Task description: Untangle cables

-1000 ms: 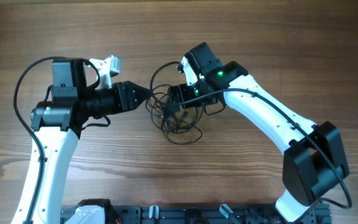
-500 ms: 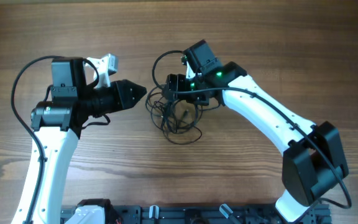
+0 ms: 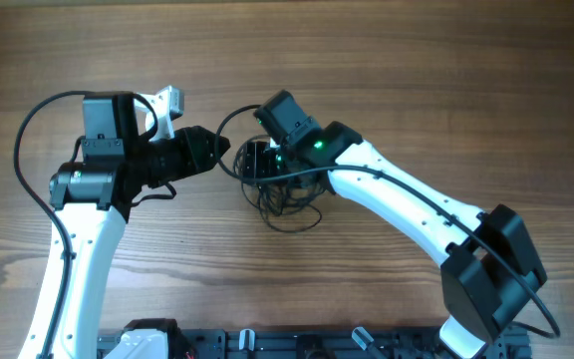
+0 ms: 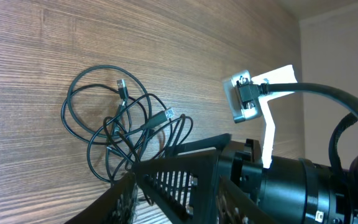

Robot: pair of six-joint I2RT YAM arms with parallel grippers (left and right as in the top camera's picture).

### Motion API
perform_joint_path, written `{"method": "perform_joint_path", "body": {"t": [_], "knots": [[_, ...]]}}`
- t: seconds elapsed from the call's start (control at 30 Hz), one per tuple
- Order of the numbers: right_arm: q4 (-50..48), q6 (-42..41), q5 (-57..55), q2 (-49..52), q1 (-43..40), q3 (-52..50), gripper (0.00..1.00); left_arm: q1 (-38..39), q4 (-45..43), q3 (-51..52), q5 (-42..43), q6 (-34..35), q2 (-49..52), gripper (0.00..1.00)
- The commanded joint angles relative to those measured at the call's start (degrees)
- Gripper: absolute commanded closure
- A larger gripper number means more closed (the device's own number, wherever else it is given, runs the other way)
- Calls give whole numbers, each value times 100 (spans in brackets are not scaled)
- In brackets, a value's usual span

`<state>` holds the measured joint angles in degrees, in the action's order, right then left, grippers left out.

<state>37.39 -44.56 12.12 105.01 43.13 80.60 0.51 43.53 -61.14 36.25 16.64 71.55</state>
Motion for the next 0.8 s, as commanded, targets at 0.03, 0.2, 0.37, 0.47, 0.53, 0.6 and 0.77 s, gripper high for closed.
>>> {"method": "perform_joint_path", "body": {"t": [0.03, 0.2, 0.37, 0.47, 0.53, 0.6, 0.77], "knots": [[-15, -107, -944, 151, 37, -168, 29, -26, 44, -90, -59, 13, -72, 58], [-374, -256, -1108, 151, 37, -560, 31, -26, 46, -90, -57, 13, -72, 58], [-960, -413, -1106, 153, 37, -970, 47, -26, 87, -90, -57, 13, -72, 58], [-1132, -498, -1106, 155, 37, -1069, 83, -26, 92, -90, -57, 13, -72, 58], [-1180, -494, -1106, 153, 35, -1069, 96, -26, 92, -90, -57, 13, -72, 58], [-1252, -468, -1078, 153, 35, -1067, 96, -26, 103, -90, -59, 11, -72, 58], [-1073, 422, -627, 48, 35, -693, 96, -26, 105, -90, -57, 11, -72, 57]]}}
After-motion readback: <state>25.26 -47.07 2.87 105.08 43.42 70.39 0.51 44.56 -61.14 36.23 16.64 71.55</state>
